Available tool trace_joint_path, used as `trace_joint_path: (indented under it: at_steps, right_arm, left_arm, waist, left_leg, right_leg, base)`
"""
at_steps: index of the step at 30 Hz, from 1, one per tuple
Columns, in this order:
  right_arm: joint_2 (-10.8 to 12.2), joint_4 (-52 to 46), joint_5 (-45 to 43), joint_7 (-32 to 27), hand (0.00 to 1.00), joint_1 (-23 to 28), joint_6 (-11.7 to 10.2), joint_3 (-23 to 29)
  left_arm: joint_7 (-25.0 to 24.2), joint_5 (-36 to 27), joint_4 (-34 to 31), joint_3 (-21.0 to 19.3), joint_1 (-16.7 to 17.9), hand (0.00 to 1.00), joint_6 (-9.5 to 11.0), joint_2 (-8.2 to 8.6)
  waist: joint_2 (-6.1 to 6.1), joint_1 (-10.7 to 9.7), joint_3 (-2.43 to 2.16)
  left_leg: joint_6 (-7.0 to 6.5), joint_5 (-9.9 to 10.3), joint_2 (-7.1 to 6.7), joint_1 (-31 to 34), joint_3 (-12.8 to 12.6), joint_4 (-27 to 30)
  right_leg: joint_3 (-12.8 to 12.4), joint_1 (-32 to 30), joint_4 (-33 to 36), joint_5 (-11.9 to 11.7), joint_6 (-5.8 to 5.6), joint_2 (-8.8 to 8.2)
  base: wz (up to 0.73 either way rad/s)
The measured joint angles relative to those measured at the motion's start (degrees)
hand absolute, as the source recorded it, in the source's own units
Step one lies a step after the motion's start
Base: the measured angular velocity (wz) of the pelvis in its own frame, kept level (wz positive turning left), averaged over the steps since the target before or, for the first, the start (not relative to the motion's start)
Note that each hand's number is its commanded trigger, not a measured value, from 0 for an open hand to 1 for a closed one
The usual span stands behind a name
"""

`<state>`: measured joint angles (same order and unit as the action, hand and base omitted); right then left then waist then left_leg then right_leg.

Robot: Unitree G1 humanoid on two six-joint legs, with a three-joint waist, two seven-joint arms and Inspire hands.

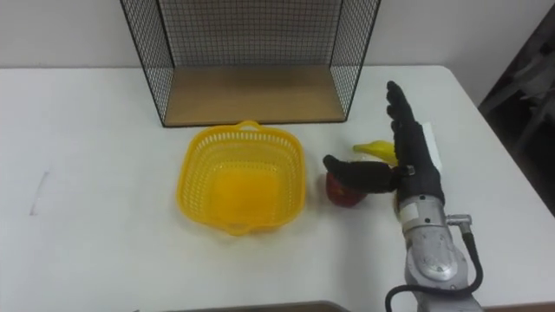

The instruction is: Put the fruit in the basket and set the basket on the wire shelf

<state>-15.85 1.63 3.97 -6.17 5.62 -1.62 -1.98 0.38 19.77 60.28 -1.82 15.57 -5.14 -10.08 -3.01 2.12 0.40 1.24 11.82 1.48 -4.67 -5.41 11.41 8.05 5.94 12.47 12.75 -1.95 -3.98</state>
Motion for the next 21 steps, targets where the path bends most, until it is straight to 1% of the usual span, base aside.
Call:
trace_joint_path:
  at_steps: [3, 4, 6, 7, 11, 14, 15, 19, 21]
  right_arm:
    - [0.03, 0.10, -0.47, 0.78, 0.00, 0.00, 0.34, -0.23]
    - [0.12, 0.35, -1.16, 1.08, 0.00, 0.00, 0.34, -0.27]
    - [0.16, 0.96, -2.85, 1.36, 0.00, 0.05, 0.34, -0.78]
    - [0.17, 1.58, -3.87, 1.40, 0.00, 0.05, 0.34, -1.20]
    - [0.33, 3.36, -4.28, 1.44, 0.00, 0.05, 0.67, -1.44]
    - [0.33, 4.43, -4.28, 1.45, 0.00, 0.06, 1.39, -1.44]
    - [0.33, 4.45, -4.29, 1.46, 0.00, 0.07, 1.72, -1.44]
    - [0.33, 4.52, -4.29, 1.58, 0.00, 0.10, 1.74, -1.45]
    - [0.33, 5.15, -4.29, 1.58, 0.00, 0.11, 1.75, -1.45]
  left_arm:
    - [0.00, 0.03, 0.04, 0.00, -0.02, 0.00, -0.80, 0.01]
    - [0.00, 0.03, 0.02, -0.01, -0.02, 0.00, -0.85, 0.01]
    - [0.00, 0.09, 0.02, -0.07, 0.00, 0.00, -0.86, 0.01]
    - [0.00, 0.08, 0.02, -0.07, -0.01, 0.00, -0.88, 0.01]
    - [0.17, 0.09, -0.06, -0.03, -0.05, 0.00, -1.37, 0.02]
    - [0.22, 0.20, -0.14, 0.00, -0.04, 0.00, -1.97, 0.02]
    - [0.22, 0.31, -0.16, 0.00, -0.04, 0.00, -1.97, 0.02]
    - [0.22, 1.13, -0.38, 0.00, -0.05, 0.00, -1.97, 0.01]
    - [0.22, 1.12, -0.75, 0.11, -0.02, 0.00, -1.98, 0.01]
  waist:
    - [0.23, 0.00, 0.03]
    - [0.25, 0.01, 0.02]
    - [0.55, 0.00, 0.13]
    - [0.51, 0.01, 0.01]
    - [0.77, -0.01, -0.13]
    - [0.88, -0.05, -0.31]
    - [0.86, -0.05, -0.36]
    - [0.52, -0.11, -0.67]
    - [0.40, -0.08, -0.69]
  left_leg:
    - [0.00, 0.00, 0.00, 0.03, 0.07, 0.00]
    - [0.00, 0.00, 0.01, 0.03, 0.08, 0.00]
    - [0.00, 0.00, 0.02, 0.05, 0.08, 0.00]
    - [0.00, 0.00, 0.02, 0.06, 0.09, -0.02]
    - [0.00, 0.01, 0.01, 0.10, 0.14, -0.02]
    - [0.00, 0.00, 0.02, 0.12, 0.30, 0.01]
    - [0.01, 0.00, 0.02, 0.14, 0.35, 0.03]
    - [0.00, 0.00, 0.02, 0.11, 0.48, 0.27]
    - [0.01, 0.00, 0.02, 0.05, 0.75, 0.35]
  right_leg:
    - [0.05, 0.01, 0.00, 0.00, 0.00, 0.00]
    - [0.06, 0.02, 0.00, -0.01, 0.00, 0.00]
    - [0.06, -0.01, 0.00, -0.02, 0.01, 0.01]
    - [0.06, -0.03, 0.01, -0.03, 0.00, 0.01]
    - [0.09, -0.08, 0.08, -0.08, -0.01, 0.01]
    - [0.25, -0.05, 0.11, -0.09, 0.00, 0.01]
    - [0.30, -0.05, 0.11, -0.09, 0.01, 0.01]
    - [0.42, 0.16, 0.13, -0.12, 0.02, 0.01]
    - [0.62, 0.39, 0.13, -0.17, 0.04, 0.01]
  base:
    - [0.00]
    - [0.00]
    - [0.00]
    - [0.00]
    - [0.00]
    - [0.00]
    - [0.00]
    - [0.00]
    - [0.05]
